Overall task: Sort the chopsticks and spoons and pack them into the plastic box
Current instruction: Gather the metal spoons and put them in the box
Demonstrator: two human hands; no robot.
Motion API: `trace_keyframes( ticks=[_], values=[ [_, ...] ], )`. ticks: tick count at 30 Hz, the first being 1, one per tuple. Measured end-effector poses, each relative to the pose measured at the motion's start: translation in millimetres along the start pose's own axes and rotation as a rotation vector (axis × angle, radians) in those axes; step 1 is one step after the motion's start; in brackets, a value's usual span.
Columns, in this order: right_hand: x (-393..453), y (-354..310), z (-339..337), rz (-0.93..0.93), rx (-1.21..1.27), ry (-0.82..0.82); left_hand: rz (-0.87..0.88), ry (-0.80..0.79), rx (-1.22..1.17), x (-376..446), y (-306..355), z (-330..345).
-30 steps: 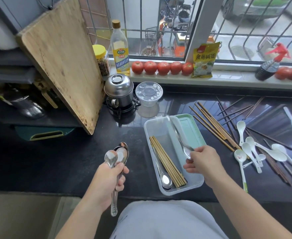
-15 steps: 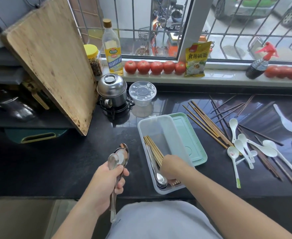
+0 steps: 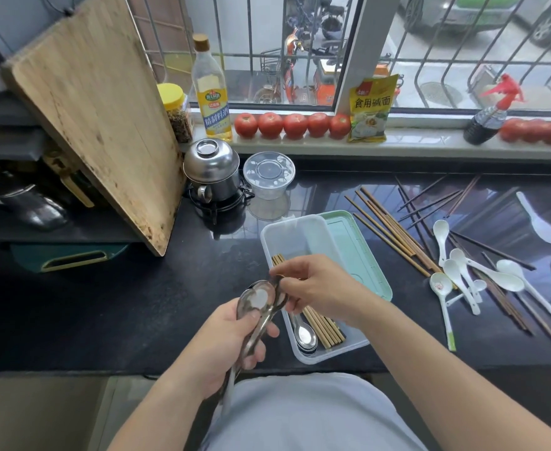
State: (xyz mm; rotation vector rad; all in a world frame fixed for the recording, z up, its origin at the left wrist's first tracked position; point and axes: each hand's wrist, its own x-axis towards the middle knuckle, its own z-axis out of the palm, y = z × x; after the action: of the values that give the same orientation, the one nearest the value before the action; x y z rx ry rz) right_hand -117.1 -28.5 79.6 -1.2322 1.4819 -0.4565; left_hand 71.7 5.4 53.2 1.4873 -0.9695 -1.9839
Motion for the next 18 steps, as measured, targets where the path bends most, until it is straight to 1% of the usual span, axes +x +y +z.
trace_keyframes(
  ticks=[1,2,4,5,7,8,9,11,12,13,14,16,18],
  values=[
    [-0.2,-0.4,-6.2,0.011,-0.077,0.096,-0.015,0.016,0.009,0.0,0.1,-0.9],
    [-0.4,-1.0,-14.9,0.023,-0.156,0.229,-0.031,0.050,0.023,0.6,0.0,-3.3],
    [-0.6,-0.9,-37.8,0.059,-0.213,0.478,-0.046,0.150,0.038,3.6,-3.2,-12.9],
    [-0.6,1.4,-48.7,0.079,-0.173,0.556,-0.043,0.199,0.023,6.1,-6.0,-19.3],
    [0.2,9.7,-60.3,0.147,0.058,0.634,-0.024,0.268,-0.051,10.0,-10.1,-31.5],
    [0.0,13.8,-58.4,0.201,0.222,0.622,-0.016,0.282,-0.088,10.8,-11.0,-36.1],
    [-0.7,18.5,-51.3,0.259,0.369,0.569,-0.010,0.286,-0.117,11.3,-11.4,-38.7],
    [-3.2,26.0,-26.1,0.379,0.588,0.395,0.001,0.277,-0.149,10.6,-10.1,-39.8],
    [-3.1,31.0,-13.9,0.428,0.638,0.327,0.005,0.268,-0.156,10.0,-8.9,-38.7],
    [-1.1,36.4,-4.1,0.464,0.637,0.290,0.006,0.257,-0.156,9.5,-8.4,-37.0],
    [4.2,43.9,4.2,0.495,0.584,0.287,0.004,0.244,-0.157,8.5,-7.3,-34.4],
    [19.1,64.6,14.0,0.544,0.382,0.348,0.003,0.214,-0.166,5.7,-5.6,-29.4],
    [30.3,78.7,19.1,0.551,0.178,0.389,-0.001,0.189,-0.170,3.9,-4.0,-25.6]
  ],
)
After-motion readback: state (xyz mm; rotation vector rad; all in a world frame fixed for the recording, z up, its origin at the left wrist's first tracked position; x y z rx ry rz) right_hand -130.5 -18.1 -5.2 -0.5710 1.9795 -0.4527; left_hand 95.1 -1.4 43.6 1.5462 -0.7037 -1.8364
